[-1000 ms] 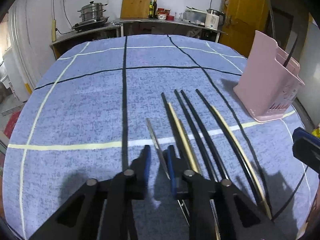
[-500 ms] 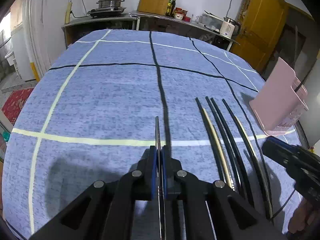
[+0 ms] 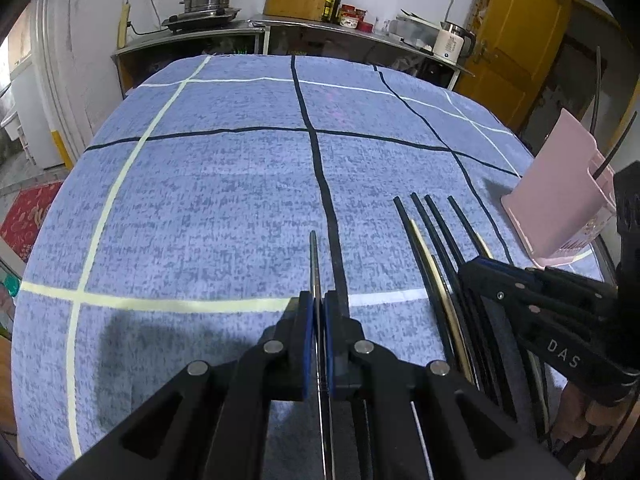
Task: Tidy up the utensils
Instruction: 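Close the left gripper on a black chopstick while the right gripper grasps another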
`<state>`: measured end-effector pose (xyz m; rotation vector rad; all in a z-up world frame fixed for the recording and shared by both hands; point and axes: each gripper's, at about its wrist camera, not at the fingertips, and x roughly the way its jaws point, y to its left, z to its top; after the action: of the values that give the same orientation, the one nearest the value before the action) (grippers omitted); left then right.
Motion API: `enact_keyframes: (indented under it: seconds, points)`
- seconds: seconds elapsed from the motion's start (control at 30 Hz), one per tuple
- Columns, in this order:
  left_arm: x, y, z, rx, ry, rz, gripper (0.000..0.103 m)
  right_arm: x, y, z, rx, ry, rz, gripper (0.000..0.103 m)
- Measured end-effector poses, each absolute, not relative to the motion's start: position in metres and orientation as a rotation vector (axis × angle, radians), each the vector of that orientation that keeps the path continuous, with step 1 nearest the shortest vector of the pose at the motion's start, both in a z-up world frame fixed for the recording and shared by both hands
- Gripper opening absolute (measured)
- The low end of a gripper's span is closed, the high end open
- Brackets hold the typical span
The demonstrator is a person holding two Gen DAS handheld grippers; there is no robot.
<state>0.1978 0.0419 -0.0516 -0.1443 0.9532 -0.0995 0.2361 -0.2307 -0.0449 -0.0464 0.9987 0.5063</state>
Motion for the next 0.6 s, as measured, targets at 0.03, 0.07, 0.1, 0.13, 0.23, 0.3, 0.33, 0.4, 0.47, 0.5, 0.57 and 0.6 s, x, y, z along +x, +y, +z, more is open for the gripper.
enact_keyframes:
  seconds: [0.03,0.07,0.1,0.13,0.23,0.3,0.33,0.4,0.47,0.5,0.57,0.6]
  points:
    - [0.199,0.041,-0.051,-0.140,0.956,-0.099,0.006,0.237,-0.229,-0.045,-0.053,1.001,0.504,0.013]
    - [0.202,0.041,-0.051,-0.140,0.960,-0.099,0.006,0.238,-0.227,-0.045,-0.060,1.003,0.501,0.013]
    - [0.203,0.041,-0.051,-0.139,0.963,-0.100,0.006,0.239,-0.225,-0.045,-0.067,1.004,0.500,0.013]
    - [0.205,0.041,-0.051,-0.136,0.963,-0.103,0.006,0.240,-0.224,-0.046,-0.072,1.005,0.498,0.013]
    - [0.210,0.038,-0.050,-0.119,0.967,-0.106,0.006,0.244,-0.219,-0.046,-0.091,1.007,0.486,0.008]
    - [0.210,0.034,-0.050,-0.089,0.969,-0.106,0.006,0.245,-0.218,-0.045,-0.087,1.014,0.491,0.007]
    - [0.211,0.033,-0.050,-0.082,0.971,-0.107,0.006,0.245,-0.219,-0.045,-0.084,1.016,0.493,0.006]
    - [0.213,0.034,-0.049,-0.087,0.975,-0.110,0.006,0.244,-0.219,-0.042,-0.072,1.012,0.501,0.006]
    - [0.212,0.037,-0.047,-0.117,0.970,-0.122,0.005,0.241,-0.222,-0.037,-0.060,0.997,0.509,0.006]
    - [0.211,0.038,-0.045,-0.122,0.963,-0.122,0.005,0.240,-0.224,-0.033,-0.053,0.987,0.514,0.006]
    - [0.208,0.040,-0.037,-0.133,0.944,-0.124,0.005,0.238,-0.228,-0.025,-0.045,0.969,0.520,0.005]
    - [0.206,0.041,-0.033,-0.141,0.935,-0.128,0.005,0.237,-0.231,-0.022,-0.041,0.962,0.522,0.005]
